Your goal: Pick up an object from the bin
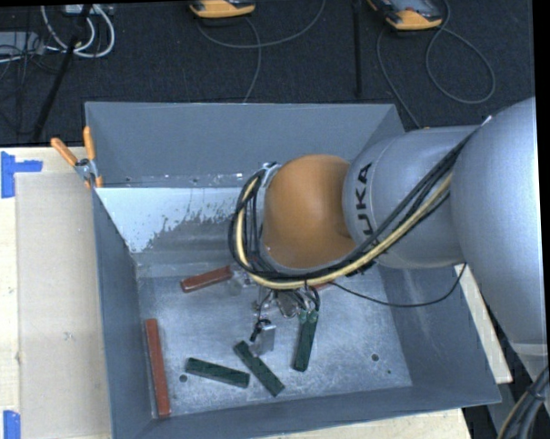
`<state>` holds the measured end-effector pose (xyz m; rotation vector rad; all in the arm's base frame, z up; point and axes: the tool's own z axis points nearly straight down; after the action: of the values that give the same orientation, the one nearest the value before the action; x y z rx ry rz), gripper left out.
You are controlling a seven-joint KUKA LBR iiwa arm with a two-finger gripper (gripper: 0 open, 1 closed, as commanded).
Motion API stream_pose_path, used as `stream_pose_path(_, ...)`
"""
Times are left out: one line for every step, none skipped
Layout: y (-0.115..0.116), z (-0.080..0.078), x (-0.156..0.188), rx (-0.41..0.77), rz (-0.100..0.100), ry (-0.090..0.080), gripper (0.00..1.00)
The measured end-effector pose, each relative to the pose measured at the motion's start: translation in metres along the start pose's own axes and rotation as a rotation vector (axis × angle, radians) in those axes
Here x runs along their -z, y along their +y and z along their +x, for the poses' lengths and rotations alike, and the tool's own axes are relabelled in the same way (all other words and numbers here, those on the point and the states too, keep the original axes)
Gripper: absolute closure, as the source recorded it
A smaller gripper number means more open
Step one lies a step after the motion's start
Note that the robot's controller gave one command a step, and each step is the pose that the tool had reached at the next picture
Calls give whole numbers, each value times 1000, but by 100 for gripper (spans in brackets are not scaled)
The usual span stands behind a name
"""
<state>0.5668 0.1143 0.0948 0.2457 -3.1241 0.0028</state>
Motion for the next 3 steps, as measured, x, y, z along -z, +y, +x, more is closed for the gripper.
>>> stream_pose_path(21, 46, -26, -92, -1, -2, 0)
stream_pose_path(50, 77, -24, 295, -1, -15, 0)
stream_pose_path(11, 82, -25, 190, 0, -16, 0)
